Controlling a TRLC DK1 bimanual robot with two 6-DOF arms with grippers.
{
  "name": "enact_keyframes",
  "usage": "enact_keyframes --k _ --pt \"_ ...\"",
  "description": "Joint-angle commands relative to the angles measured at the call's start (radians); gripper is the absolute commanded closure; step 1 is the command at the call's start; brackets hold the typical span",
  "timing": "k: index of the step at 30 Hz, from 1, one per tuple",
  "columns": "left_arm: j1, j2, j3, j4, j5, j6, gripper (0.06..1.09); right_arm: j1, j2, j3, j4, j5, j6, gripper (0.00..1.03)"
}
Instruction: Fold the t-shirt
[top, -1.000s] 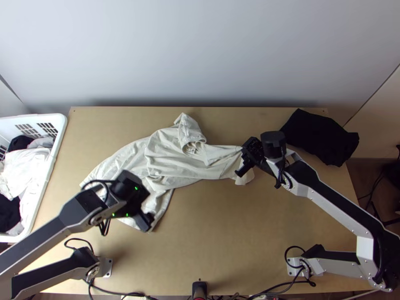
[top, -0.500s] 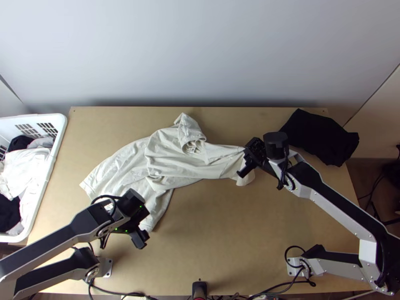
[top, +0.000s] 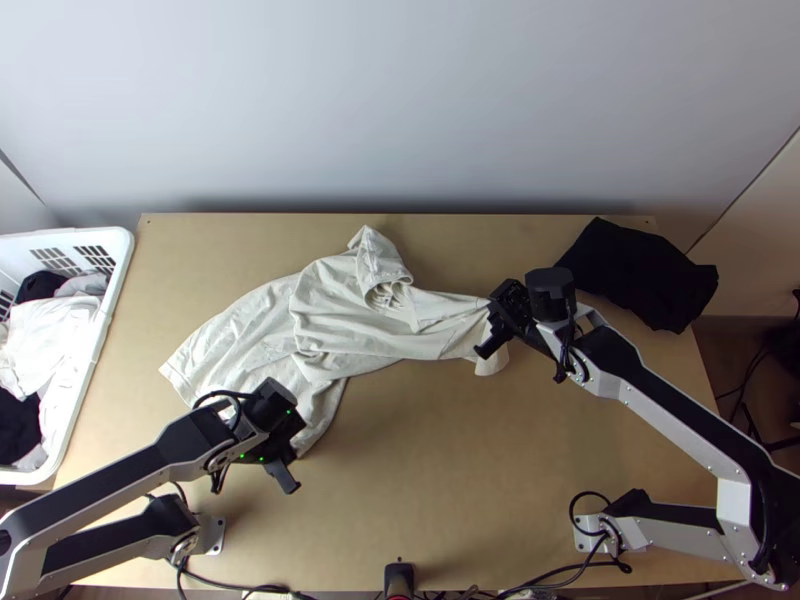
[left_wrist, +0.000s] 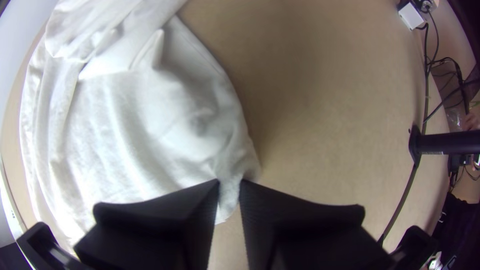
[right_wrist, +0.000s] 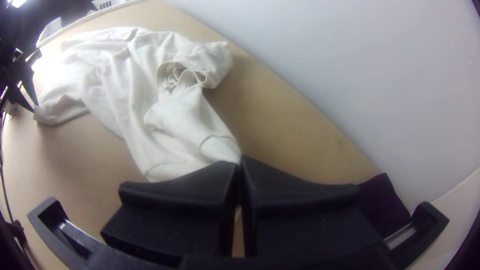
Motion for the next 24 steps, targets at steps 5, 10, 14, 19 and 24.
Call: enact_keyframes --k 5,10,14,19,24 --pt "0.049 0.008 0.043 0.03 0.0 0.004 1.05 -0.001 0.016 -0.018 -0.004 0.0 -0.001 1.0" --pt "0.104 -0.009 0.081 0.026 0.0 0.018 1.05 -0.04 0.077 -0.023 0.01 0.002 0.001 1.0" --pt "0.172 -0.029 0.129 0.013 0.0 0.036 1.05 -0.104 0.047 -0.023 0.121 0.026 0.019 1.0" --pt "0.258 -0.075 0.144 -0.007 0.0 0.067 1.05 -0.162 0.059 0.025 0.193 0.037 0.027 1.0" --pt "0.327 -0.112 0.142 -0.008 0.0 0.09 1.05 -0.165 0.143 0.006 0.176 0.028 0.03 1.0"
